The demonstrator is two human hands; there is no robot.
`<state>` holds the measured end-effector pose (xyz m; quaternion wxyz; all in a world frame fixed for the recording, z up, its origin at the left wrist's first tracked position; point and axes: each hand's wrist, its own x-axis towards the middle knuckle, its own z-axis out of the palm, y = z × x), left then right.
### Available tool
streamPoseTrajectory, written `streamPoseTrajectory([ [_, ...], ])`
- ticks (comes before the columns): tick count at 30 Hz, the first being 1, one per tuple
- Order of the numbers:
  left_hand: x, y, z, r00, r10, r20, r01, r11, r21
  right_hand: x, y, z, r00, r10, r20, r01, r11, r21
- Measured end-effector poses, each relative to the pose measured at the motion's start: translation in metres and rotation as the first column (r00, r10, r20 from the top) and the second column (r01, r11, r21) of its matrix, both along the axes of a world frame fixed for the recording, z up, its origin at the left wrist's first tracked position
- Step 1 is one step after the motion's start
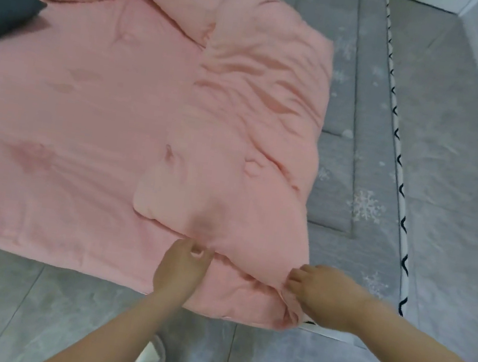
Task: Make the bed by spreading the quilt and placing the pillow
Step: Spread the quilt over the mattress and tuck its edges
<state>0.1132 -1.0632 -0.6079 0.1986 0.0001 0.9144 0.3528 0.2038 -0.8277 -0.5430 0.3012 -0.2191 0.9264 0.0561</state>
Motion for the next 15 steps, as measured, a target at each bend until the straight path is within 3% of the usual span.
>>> streamPoseTrajectory([
  [2, -0.027, 0.005, 0.009, 0.983, 0.185, 0.020, -0.186, 0.979, 0.081, -0.037, 0.001, 0.009, 0.998, -0.013, -0.069, 0.015, 0.999, 0.029],
  [5, -0.068, -0.008, 0.009, 0.964, 0.258, -0.067, -0.252, 0.963, 0.091, -0.099, -0.011, 0.008, 0.977, -0.021, -0.213, 0.026, 0.999, 0.019],
  [7, -0.090, -0.023, 0.008, 0.939, 0.305, -0.160, -0.291, 0.951, 0.107, -0.131, -0.026, 0.001, 0.979, -0.064, -0.195, 0.067, 0.998, 0.010],
  [9, -0.113, -0.047, 0.002, 0.916, 0.341, -0.211, -0.326, 0.940, 0.100, -0.167, -0.052, -0.009, 0.976, 0.002, -0.218, -0.007, 1.000, -0.024],
  [11, -0.131, -0.074, -0.005, 0.939, 0.329, -0.102, -0.322, 0.943, 0.083, -0.202, -0.084, -0.014, 0.954, 0.058, -0.294, -0.079, 0.995, -0.060],
  [13, -0.154, -0.102, -0.011, 0.921, 0.344, 0.184, -0.368, 0.923, 0.112, -0.244, -0.115, -0.022, 0.931, 0.104, -0.349, -0.149, 0.984, -0.102],
  [15, -0.167, -0.118, -0.014, 0.879, 0.243, 0.410, -0.318, 0.940, 0.125, -0.278, -0.144, -0.023, 0.933, 0.120, -0.339, -0.166, 0.980, -0.110],
])
